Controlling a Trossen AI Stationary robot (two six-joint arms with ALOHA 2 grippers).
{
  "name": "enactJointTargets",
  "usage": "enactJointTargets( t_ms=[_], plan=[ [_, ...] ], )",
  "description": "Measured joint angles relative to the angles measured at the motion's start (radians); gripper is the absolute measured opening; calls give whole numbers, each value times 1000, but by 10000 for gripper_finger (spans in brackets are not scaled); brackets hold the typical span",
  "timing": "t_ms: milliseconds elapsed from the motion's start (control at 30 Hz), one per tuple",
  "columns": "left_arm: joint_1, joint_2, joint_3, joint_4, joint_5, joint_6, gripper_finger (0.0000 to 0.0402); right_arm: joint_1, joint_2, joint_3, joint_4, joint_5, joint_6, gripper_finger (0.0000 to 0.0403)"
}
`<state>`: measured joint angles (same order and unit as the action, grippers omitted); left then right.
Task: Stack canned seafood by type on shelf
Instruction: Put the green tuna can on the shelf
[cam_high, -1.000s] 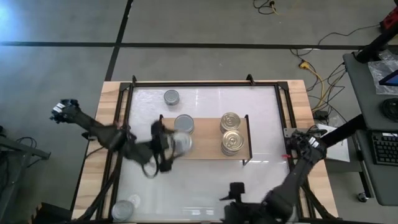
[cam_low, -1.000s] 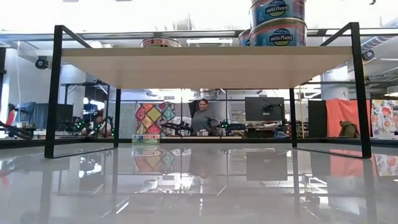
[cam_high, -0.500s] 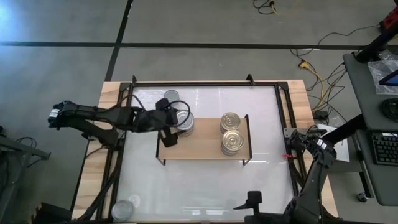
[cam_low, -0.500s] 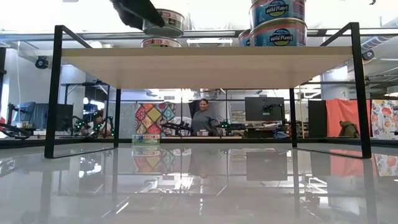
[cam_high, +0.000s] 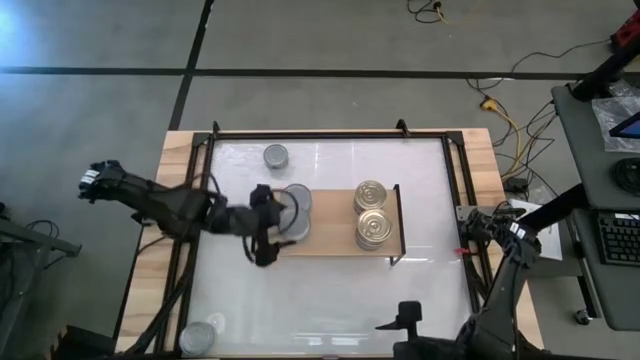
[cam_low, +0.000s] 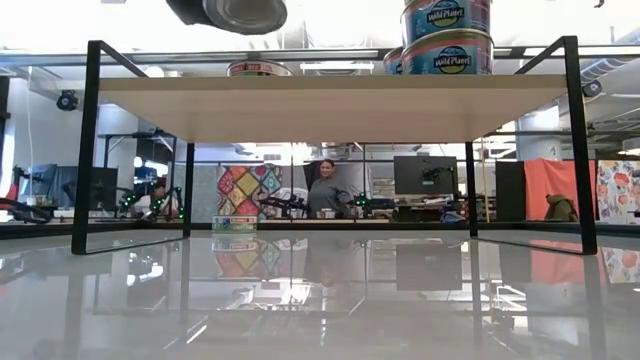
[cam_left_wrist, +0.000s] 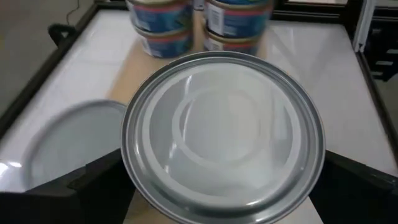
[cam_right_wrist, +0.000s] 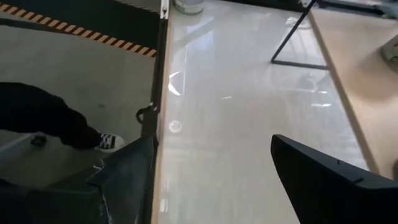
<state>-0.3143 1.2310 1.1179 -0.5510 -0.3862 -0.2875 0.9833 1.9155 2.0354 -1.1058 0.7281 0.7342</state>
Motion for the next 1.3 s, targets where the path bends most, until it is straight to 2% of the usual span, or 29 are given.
enactJointTargets(
  t_ms=[200, 500, 833, 1033, 1133, 1300],
  plan=[
    [-108, 80, 0, 2, -99, -115, 383, -4, -16, 0, -8, 31, -29, 329],
    [-86, 206, 0, -2, -102, -172, 382, -16, -21, 0, -8, 41, -36, 320],
    [-75, 219, 0, -14, -68, -201, 397, -15, -22, 0, -8, 43, -25, 337],
    [-79, 216, 0, -16, -68, -192, 399, -55, -22, 0, -3, 129, -43, 344],
    [-80, 216, 0, -27, -68, -192, 399, -108, -22, 0, 59, 127, -136, 335],
    [-80, 216, 0, -60, -67, -214, 400, -212, -22, 0, 273, 29, -502, 293]
  ],
)
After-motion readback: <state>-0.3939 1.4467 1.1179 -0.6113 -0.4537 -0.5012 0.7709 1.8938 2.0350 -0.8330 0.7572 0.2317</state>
